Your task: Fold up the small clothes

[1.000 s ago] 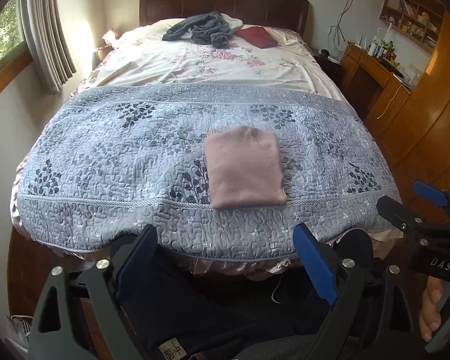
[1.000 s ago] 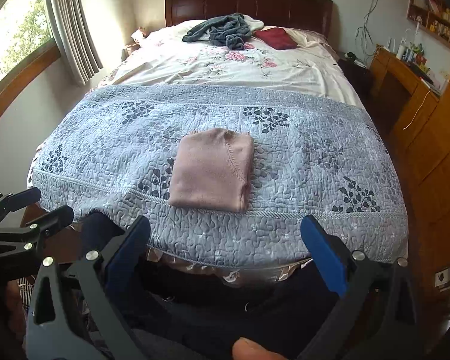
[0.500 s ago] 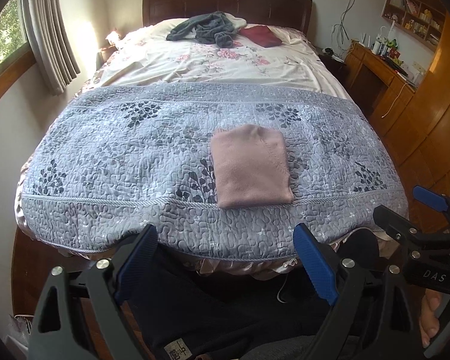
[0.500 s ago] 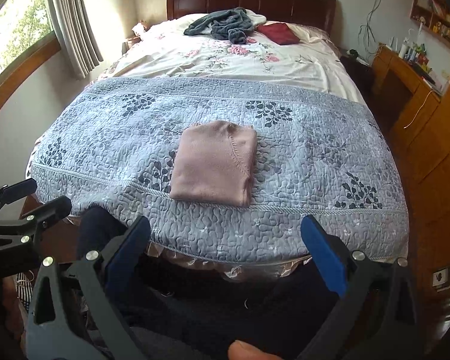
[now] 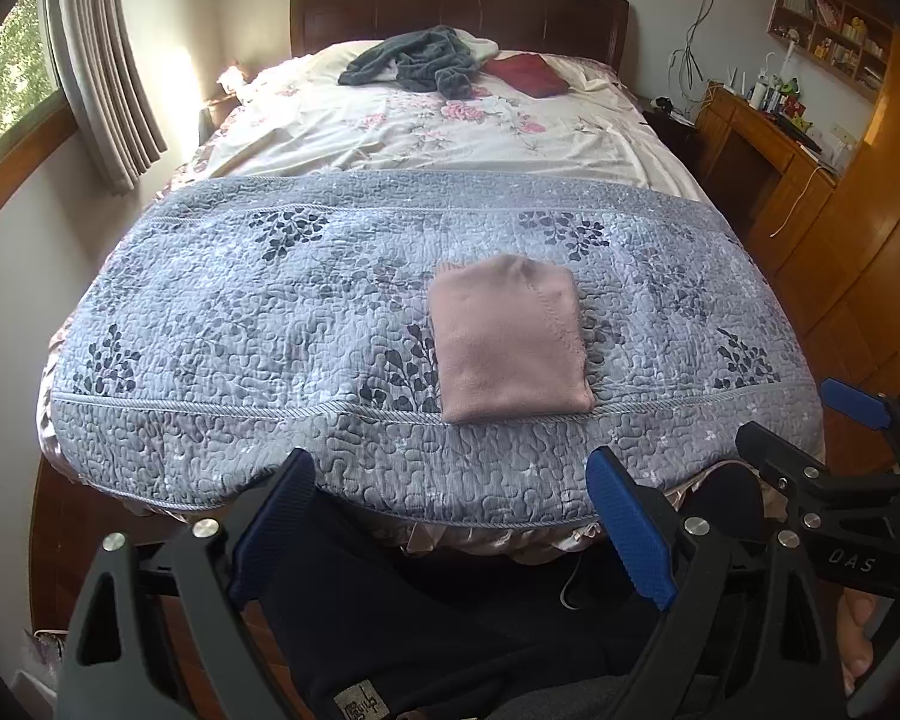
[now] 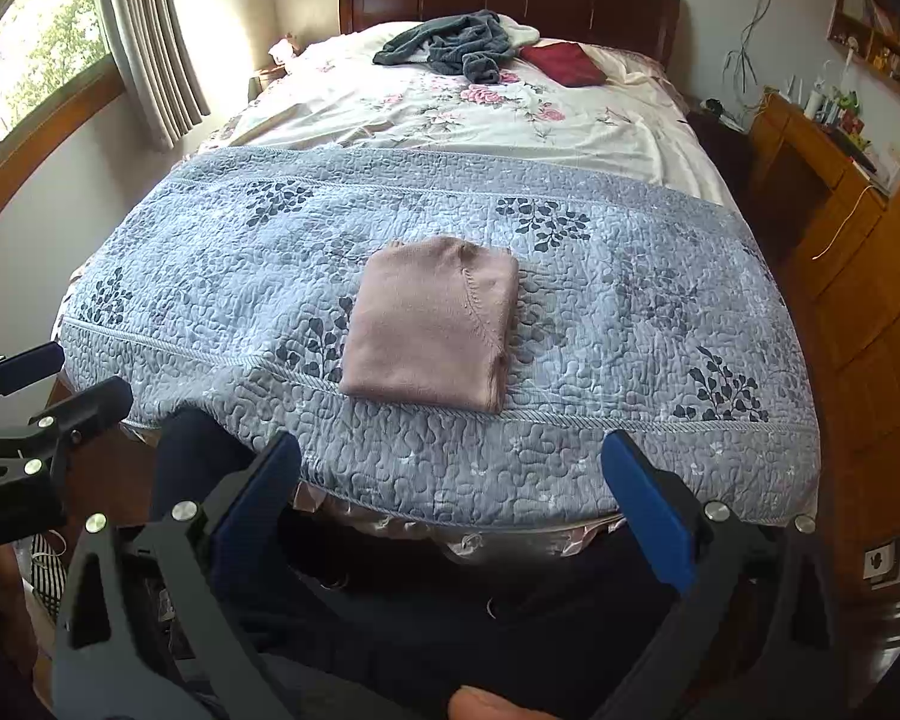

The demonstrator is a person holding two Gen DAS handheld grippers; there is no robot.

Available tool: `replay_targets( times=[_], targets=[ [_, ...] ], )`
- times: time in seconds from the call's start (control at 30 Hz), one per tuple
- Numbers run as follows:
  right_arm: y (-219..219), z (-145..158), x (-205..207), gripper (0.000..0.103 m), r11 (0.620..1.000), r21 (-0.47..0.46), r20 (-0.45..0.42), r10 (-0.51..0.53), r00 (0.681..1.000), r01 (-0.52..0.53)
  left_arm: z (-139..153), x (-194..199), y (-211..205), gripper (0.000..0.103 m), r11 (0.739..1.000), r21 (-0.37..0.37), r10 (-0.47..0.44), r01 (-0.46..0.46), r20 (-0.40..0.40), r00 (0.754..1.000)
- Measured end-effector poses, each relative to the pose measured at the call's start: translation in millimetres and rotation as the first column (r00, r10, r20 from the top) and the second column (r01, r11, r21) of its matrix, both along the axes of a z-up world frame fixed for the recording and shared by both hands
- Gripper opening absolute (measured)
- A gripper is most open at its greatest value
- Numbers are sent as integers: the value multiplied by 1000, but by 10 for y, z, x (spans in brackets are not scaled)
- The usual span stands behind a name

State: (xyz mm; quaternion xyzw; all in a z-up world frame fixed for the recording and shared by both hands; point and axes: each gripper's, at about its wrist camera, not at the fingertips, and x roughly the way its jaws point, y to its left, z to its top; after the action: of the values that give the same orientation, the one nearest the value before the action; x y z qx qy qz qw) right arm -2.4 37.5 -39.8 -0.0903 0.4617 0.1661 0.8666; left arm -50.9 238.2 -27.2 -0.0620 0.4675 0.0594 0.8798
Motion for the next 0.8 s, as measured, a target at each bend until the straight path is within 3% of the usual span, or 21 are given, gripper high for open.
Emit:
replay_targets(
  times=[0.8],
  targets=[
    [7,17,31,100,1000,6,24,-1,1000,1,-45,42,9,92,1000,-7,-3,3,-6,1000]
  ],
)
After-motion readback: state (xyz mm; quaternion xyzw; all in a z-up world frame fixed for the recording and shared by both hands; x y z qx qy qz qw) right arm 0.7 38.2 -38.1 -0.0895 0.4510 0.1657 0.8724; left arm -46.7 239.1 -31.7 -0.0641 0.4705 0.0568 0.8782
